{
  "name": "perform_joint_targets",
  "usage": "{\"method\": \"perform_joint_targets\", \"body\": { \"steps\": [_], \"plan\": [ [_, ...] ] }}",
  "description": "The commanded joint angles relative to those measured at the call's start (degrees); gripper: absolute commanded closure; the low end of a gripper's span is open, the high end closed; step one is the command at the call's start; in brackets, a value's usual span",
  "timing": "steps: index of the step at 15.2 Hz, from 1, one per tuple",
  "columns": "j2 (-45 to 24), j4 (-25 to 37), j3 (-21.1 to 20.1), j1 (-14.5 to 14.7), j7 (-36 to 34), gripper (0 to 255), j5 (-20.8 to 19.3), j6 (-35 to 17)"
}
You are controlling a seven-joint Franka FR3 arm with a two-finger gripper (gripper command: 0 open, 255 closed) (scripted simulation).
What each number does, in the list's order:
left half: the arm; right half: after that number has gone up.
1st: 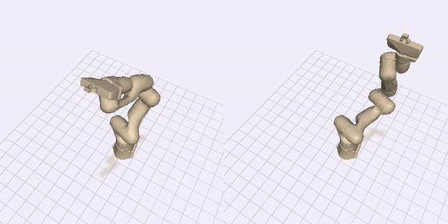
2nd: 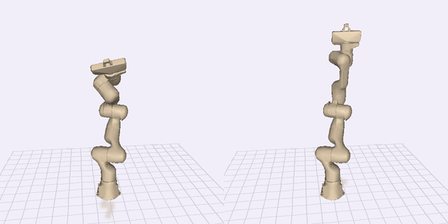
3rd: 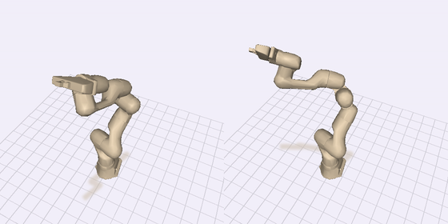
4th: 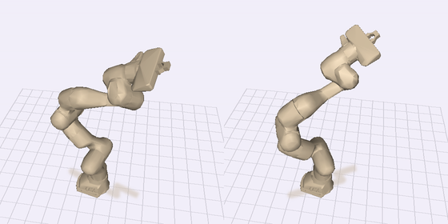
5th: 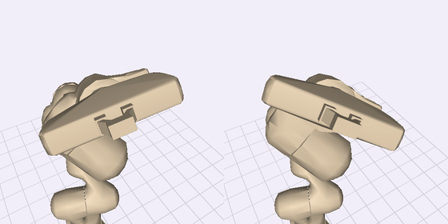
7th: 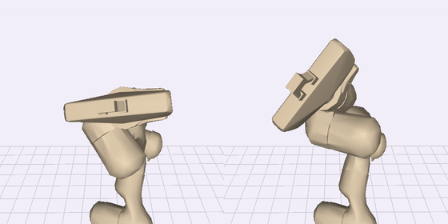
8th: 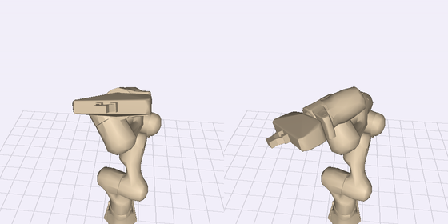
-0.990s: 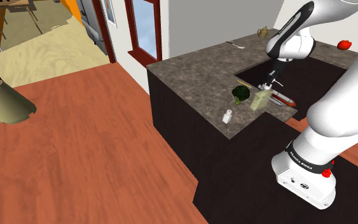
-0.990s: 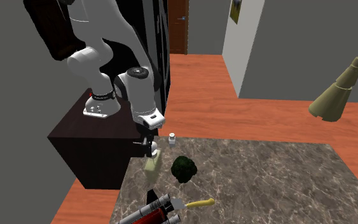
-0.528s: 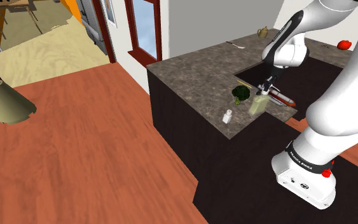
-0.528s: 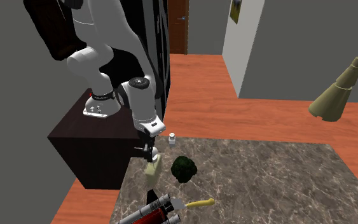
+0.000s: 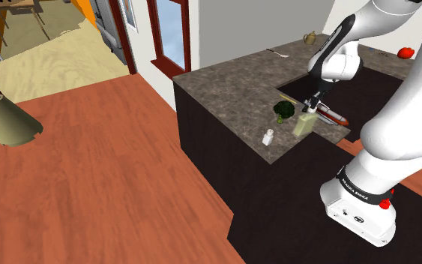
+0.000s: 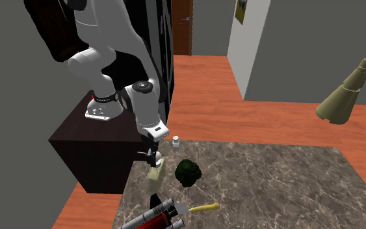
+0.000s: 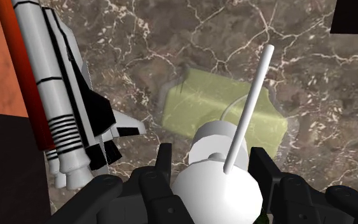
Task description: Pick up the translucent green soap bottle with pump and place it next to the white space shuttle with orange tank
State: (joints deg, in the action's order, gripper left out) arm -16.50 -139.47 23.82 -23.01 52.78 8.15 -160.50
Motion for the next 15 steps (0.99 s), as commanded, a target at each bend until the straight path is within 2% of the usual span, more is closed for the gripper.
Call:
{"method": "perform_joint_targets", "body": {
  "steps": [1,6,10,15],
  "plan": [
    [0.01,0.01,0.0,0.0,0.0,0,0.0,-0.01],
    [0.0,0.01,0.0,-0.01,0.01,0,0.0,0.0],
    [8.37,-1.2,4.81,4.0,-5.6,0,-7.74,6.52],
    [8.39,-1.2,4.62,3.8,-5.65,0,-7.8,6.52]
  ]
}}
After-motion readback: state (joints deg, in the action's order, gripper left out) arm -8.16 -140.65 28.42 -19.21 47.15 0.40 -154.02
